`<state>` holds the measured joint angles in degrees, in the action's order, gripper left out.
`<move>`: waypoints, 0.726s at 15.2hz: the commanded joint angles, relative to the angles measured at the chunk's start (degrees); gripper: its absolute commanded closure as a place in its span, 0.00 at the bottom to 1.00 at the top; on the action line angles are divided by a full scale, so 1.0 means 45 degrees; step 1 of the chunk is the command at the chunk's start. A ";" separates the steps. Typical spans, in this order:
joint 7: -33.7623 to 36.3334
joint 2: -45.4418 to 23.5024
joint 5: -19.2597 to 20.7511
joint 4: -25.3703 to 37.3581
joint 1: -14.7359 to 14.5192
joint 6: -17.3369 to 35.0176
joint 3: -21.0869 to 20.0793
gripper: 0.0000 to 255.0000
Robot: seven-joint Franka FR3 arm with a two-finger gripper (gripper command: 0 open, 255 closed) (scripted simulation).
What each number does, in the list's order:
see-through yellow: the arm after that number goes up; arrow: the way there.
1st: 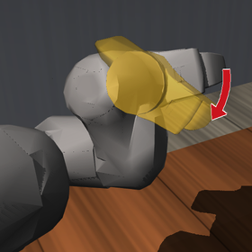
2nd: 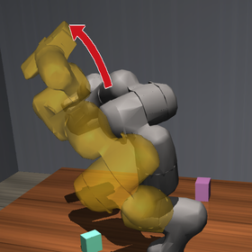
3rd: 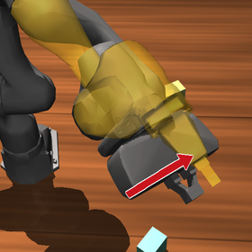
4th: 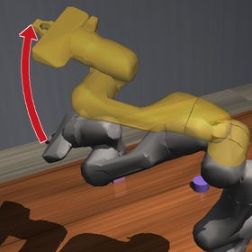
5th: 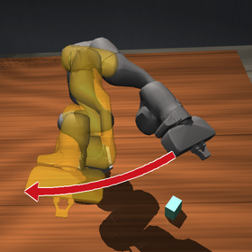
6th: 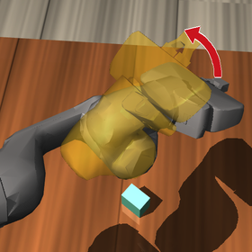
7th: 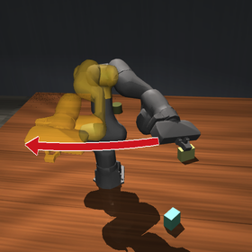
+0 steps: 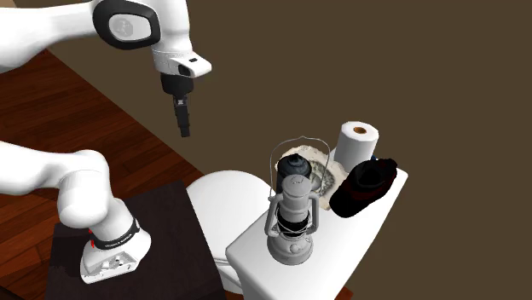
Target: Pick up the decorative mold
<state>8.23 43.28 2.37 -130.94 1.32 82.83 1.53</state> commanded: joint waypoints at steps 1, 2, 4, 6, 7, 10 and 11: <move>0.0000 0.0000 0.0000 0.0000 0.0000 0.0000 0.0000 0.00; -0.0174 -0.0281 0.0411 0.0004 0.0015 0.0354 -0.0063 0.00; -0.0476 -0.0857 0.1233 0.0037 0.0071 0.1069 -0.0191 0.00; -0.0713 -0.1454 0.2062 0.0105 0.0148 0.1784 -0.0318 0.00; -0.0808 -0.1760 0.2480 0.0153 0.0195 0.2139 -0.0383 0.00; -0.0995 -0.2705 0.3765 0.0364 0.0368 0.3178 -0.0581 0.00; -0.1025 -0.3028 0.4205 0.0457 0.0434 0.3512 -0.0648 0.00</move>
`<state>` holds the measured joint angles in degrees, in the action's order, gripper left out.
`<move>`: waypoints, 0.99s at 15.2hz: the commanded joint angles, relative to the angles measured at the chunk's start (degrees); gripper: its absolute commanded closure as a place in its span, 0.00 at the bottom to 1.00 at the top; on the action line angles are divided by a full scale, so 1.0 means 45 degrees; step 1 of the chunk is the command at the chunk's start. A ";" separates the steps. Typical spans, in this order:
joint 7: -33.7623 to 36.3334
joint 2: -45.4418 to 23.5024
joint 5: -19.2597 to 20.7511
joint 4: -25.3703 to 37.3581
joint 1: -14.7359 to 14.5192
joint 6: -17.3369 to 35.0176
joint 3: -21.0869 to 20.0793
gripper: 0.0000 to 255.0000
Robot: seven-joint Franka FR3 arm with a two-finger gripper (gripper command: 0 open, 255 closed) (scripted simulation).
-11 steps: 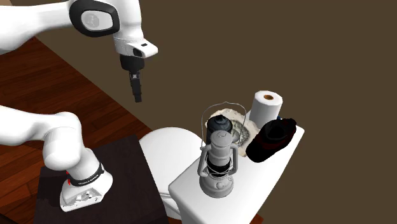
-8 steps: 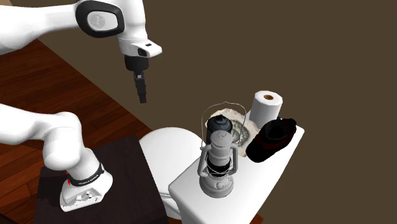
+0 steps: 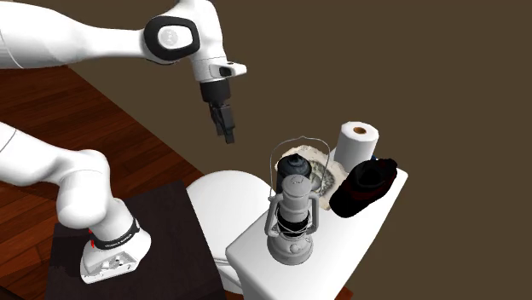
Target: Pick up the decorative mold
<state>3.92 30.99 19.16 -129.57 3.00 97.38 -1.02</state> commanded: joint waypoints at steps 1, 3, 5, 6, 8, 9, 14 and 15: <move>-0.0083 -0.0625 0.0920 0.0257 0.0134 0.0602 -0.0151 0.00; -0.0068 -0.1292 0.1838 0.0506 0.0285 0.1220 -0.0291 0.00; 0.0003 -0.1972 0.2790 0.0808 0.0447 0.1788 -0.0437 0.00; 0.0058 -0.2318 0.3280 0.0980 0.0529 0.2050 -0.0510 0.00; 0.0204 -0.3016 0.4289 0.1364 0.0687 0.2525 -0.0654 0.00; 0.0293 -0.3370 0.4808 0.1578 0.0761 0.2735 -0.0723 0.00; 0.0736 -0.4878 0.7067 0.2622 0.1011 0.3417 -0.0979 0.00; 0.0857 -0.4908 0.7121 0.2502 0.1016 0.3518 -0.0973 0.00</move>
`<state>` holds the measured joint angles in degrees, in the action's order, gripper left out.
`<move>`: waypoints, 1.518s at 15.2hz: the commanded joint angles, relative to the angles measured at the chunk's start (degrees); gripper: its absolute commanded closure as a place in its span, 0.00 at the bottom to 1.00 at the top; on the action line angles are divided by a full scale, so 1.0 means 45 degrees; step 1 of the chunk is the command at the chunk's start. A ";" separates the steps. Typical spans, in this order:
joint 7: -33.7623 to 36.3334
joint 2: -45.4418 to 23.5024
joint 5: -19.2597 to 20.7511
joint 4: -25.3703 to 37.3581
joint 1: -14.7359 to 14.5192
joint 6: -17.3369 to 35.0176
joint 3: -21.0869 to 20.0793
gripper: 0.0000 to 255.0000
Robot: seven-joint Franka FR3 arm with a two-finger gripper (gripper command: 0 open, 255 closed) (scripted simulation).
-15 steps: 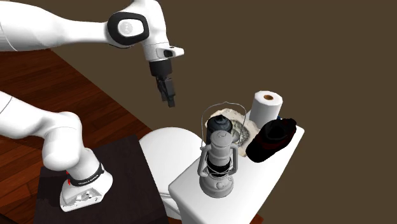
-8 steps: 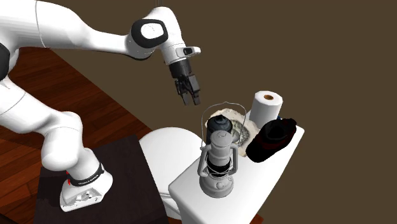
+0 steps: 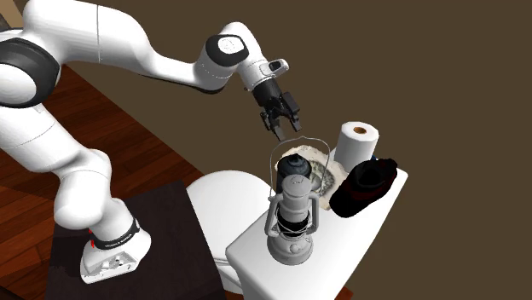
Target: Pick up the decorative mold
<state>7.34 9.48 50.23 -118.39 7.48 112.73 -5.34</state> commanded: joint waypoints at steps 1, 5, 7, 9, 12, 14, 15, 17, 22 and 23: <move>0.0217 -0.0161 0.0272 -0.0100 0.0028 0.0207 -0.0008 0.00; 0.0710 -0.0317 0.0509 -0.0541 0.0062 0.0603 0.0005 0.00; 0.0909 -0.0389 0.0609 -0.0704 0.0075 0.0756 0.0010 0.00; 0.0912 -0.0387 0.0608 -0.0707 0.0073 0.0753 0.0007 1.00; 0.0916 -0.0382 0.0608 -0.0714 0.0072 0.0752 0.0005 1.00; 0.0916 -0.0382 0.0607 -0.0714 0.0071 0.0751 0.0005 1.00; 0.0917 -0.0383 0.0608 -0.0714 0.0071 0.0751 0.0005 1.00; 0.0916 -0.0381 0.0607 -0.0715 0.0071 0.0751 0.0005 1.00; 0.0410 -0.0218 0.0363 -0.0279 0.0041 0.0365 -0.0003 1.00; 0.0287 -0.0181 0.0305 -0.0166 0.0033 0.0265 -0.0006 1.00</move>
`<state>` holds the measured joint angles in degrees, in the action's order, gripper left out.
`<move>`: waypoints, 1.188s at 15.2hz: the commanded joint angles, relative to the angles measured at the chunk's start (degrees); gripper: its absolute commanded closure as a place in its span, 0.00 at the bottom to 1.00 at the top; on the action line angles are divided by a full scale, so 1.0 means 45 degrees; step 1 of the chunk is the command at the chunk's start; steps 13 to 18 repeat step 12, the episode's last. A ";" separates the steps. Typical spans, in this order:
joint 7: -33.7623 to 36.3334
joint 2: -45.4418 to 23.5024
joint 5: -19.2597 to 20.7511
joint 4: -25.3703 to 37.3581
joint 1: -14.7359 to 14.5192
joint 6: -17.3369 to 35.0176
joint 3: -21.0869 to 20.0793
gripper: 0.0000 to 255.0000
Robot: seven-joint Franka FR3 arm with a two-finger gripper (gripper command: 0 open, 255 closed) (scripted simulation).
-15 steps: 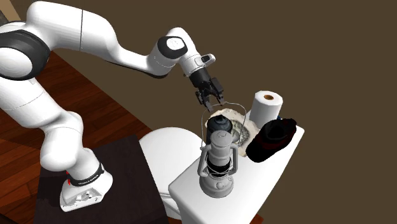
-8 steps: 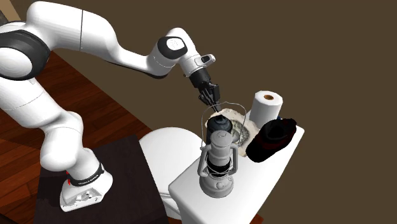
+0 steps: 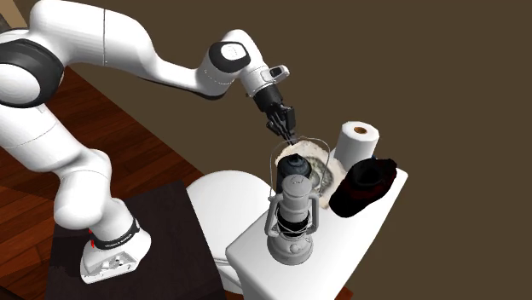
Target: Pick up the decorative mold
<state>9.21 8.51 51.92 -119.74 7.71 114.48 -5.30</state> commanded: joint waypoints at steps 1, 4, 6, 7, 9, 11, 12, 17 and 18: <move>-0.0250 0.0068 -0.0127 0.0250 -0.0027 -0.0224 -0.0019 1.00; -0.0610 0.0156 -0.0287 0.0612 -0.0050 -0.0530 -0.0031 1.00; -0.0845 0.0202 -0.0385 0.0867 -0.0066 -0.0737 -0.0039 1.00; -0.0962 0.0222 -0.0433 0.0998 -0.0073 -0.0842 -0.0043 1.00; -0.1194 0.0253 -0.0523 0.1269 -0.0087 -0.1053 -0.0053 1.00; -0.1326 0.0269 -0.0573 0.1427 -0.0095 -0.1175 -0.0058 1.00; -0.1326 0.0267 -0.0573 0.1429 -0.0095 -0.1175 -0.0059 1.00; -0.1326 0.0267 -0.0573 0.1429 -0.0095 -0.1175 -0.0059 1.00; -0.1326 0.0267 -0.0573 0.1429 -0.0095 -0.1175 -0.0059 1.00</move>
